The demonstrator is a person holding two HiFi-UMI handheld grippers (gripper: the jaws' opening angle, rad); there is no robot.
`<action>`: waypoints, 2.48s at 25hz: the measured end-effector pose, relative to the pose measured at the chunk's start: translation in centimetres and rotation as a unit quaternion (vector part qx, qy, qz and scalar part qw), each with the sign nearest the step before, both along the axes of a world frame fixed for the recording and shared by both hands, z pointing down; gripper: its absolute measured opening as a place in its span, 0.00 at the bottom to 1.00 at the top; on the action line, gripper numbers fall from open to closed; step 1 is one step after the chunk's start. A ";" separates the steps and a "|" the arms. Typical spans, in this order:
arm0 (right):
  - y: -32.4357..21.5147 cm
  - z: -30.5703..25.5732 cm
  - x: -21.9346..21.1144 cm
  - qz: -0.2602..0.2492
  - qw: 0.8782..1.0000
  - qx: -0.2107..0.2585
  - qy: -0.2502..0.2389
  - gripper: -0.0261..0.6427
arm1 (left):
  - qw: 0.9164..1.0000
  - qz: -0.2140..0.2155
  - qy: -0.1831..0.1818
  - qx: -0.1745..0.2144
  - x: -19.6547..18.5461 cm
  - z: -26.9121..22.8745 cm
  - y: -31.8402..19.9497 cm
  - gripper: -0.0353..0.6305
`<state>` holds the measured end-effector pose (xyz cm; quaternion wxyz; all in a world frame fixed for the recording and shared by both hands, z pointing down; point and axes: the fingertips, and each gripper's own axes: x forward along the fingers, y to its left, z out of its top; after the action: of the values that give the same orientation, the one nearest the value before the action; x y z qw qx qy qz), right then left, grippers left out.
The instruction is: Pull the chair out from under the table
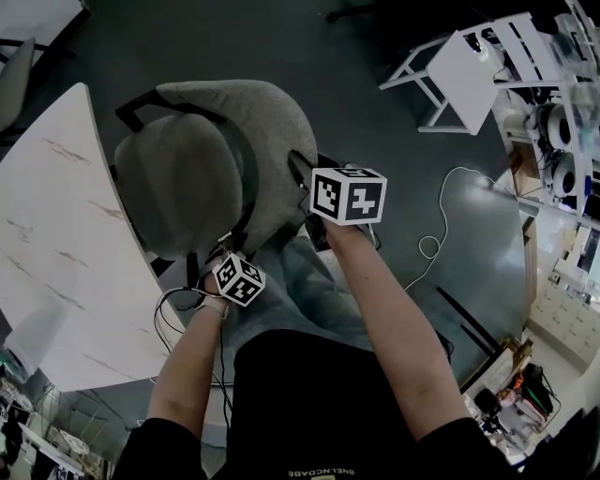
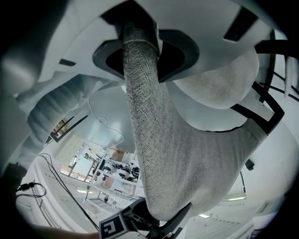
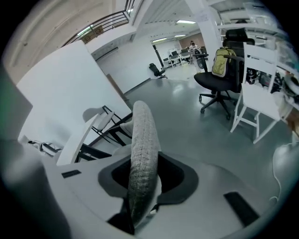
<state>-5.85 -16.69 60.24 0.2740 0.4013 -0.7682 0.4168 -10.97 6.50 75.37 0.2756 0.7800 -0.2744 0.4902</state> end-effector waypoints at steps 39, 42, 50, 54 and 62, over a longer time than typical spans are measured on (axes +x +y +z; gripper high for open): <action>5.6 1.1 21.8 0.278 0.960 -0.034 -0.006 0.18 | 0.953 0.295 -0.069 0.024 8.0 0.4 -1.1 0.27; 6.4 1.4 23.0 0.296 0.954 -0.040 -0.008 0.18 | 0.948 0.310 -0.071 0.020 8.5 0.5 -0.9 0.27; 7.6 0.8 26.5 0.332 0.942 -0.040 -0.016 0.18 | 0.940 0.336 -0.057 0.022 11.4 0.6 -0.8 0.27; 7.0 -0.4 27.9 0.337 0.941 -0.026 -0.013 0.18 | 0.941 0.337 -0.039 0.021 13.6 0.4 -1.3 0.26; 9.2 -0.5 34.5 0.398 0.917 -0.027 0.000 0.18 | 0.924 0.381 -0.024 0.024 19.0 0.3 -1.0 0.26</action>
<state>28.66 -7.50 59.69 0.0957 0.6664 -0.5336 0.5119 8.00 5.51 75.72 0.0420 0.8202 0.0255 0.5700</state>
